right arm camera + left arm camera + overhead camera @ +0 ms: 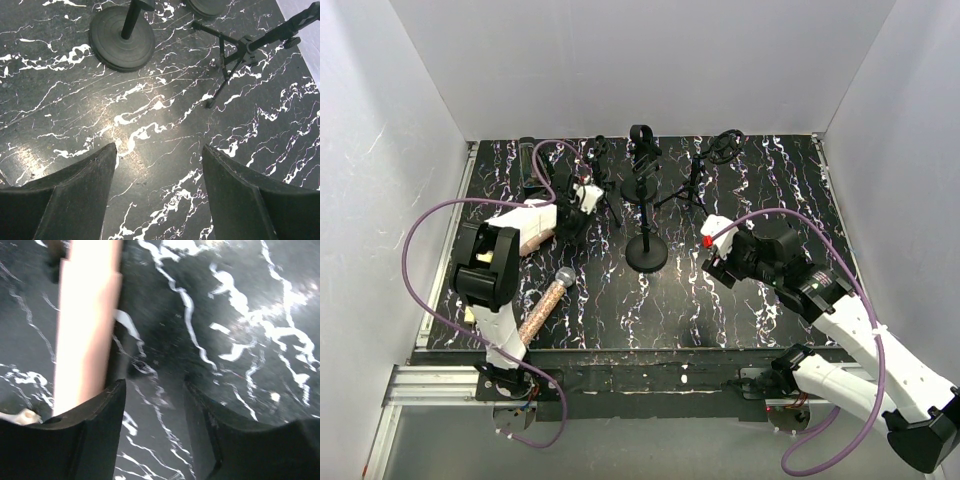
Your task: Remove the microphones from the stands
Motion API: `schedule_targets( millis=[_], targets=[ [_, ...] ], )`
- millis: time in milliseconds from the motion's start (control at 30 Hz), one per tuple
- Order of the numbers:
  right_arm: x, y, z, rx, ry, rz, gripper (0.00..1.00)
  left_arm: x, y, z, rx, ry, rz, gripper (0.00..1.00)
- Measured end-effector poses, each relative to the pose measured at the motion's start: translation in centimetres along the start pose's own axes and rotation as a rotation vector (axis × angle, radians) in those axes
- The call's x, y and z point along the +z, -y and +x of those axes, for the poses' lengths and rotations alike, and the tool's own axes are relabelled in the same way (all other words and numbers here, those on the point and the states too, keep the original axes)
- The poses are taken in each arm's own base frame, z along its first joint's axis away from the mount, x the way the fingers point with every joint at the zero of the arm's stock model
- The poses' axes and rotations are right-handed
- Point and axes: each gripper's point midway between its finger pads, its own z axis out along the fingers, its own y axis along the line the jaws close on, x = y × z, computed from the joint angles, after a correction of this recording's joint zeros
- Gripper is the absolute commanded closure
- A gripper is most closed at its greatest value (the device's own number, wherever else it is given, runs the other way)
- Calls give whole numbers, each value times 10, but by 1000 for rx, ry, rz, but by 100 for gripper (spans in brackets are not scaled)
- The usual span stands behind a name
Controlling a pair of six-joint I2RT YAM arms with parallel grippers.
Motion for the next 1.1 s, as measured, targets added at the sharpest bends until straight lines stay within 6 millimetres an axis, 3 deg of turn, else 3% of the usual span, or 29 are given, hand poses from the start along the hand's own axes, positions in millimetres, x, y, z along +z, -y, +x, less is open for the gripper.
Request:
schedule_targets(
  millis=[133, 300, 467, 567, 667, 767, 900, 1033, 1100],
  targets=[
    [-2, 0, 3, -5, -10, 1, 25, 6, -19, -5, -29, 25, -11, 54],
    [-2, 1, 4, -6, -14, 2, 25, 0, -12, -4, -44, 17, 45, 45],
    [-2, 1, 4, -6, -13, 1, 25, -30, -7, -18, -46, 79, 76, 36],
    [-2, 0, 3, -6, -8, -1, 25, -53, -17, -36, -10, 157, 35, 32],
    [-1, -1, 2, -4, -4, -8, 25, -59, -34, -46, 32, 193, -46, 31],
    [-1, -2, 1, -2, -1, -13, 25, -47, -48, -43, 75, 168, -115, 31],
    [-2, -2, 1, -3, 0, -12, 25, -15, -59, -27, 100, 88, -155, 35],
    [-6, -1, -2, -6, 16, -4, 26, 9, -58, -10, 107, 21, -145, 51],
    [-10, 0, -3, -7, 26, 2, 26, 8, -59, -11, 111, 23, -148, 57]
  ],
)
